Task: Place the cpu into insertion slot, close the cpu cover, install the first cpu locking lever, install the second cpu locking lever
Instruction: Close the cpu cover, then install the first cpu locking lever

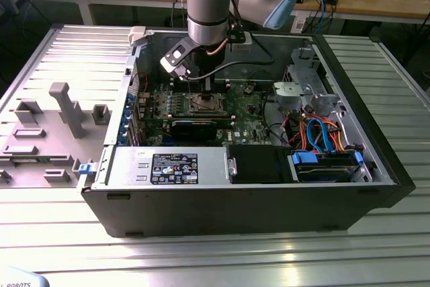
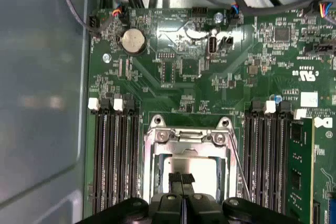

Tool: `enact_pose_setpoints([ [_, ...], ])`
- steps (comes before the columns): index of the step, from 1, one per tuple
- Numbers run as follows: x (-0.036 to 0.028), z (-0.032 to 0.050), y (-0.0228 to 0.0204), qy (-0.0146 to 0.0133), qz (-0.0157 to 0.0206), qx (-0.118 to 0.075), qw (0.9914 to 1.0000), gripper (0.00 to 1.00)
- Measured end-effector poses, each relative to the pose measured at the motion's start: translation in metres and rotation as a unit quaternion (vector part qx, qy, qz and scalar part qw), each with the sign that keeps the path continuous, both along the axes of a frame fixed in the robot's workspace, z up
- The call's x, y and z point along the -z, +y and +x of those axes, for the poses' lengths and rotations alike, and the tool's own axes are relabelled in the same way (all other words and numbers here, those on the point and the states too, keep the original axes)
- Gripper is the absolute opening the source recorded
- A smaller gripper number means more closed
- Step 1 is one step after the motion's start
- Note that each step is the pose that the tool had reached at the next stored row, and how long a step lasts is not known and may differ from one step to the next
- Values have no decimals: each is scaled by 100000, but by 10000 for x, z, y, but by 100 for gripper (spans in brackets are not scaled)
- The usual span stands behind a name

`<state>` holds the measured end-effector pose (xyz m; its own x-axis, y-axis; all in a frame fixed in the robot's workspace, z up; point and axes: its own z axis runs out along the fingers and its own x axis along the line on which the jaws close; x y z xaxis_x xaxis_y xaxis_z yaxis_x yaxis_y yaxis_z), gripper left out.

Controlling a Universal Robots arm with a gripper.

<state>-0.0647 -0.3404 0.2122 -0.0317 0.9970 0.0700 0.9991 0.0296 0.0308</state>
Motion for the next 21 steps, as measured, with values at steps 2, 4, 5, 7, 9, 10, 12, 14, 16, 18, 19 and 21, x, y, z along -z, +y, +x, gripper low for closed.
enact_pose_setpoints([
  [2, 0, 1, 0, 0, -3, 6, 100000, 11],
  [4, -12, 1, 0, 0, 87, 4, 100000, 11],
  [5, -27, 1, 0, 2, 184, 9, 100000, 11],
  [7, -56, 1, 0, -5, 403, 5, 99999, 11],
  [9, -82, 1, 0, 2, 508, 6, 99999, 11],
  [10, -86, 1, 0, -7, 604, 5, 99998, 11],
  [12, -86, 1, 0, 0, 604, 6, 99998, 11],
  [14, -86, 1, 0, 1, 607, 7, 99998, 11],
  [16, -88, 1, 0, -2, 608, 4, 99998, 11],
  [18, -106, 1, 0, 3, 607, 6, 99998, 11],
  [19, -117, 1, -1, 2, 603, 7, 99998, 11],
  [21, -145, 1, 0, -1, 608, 7, 99998, 11],
])
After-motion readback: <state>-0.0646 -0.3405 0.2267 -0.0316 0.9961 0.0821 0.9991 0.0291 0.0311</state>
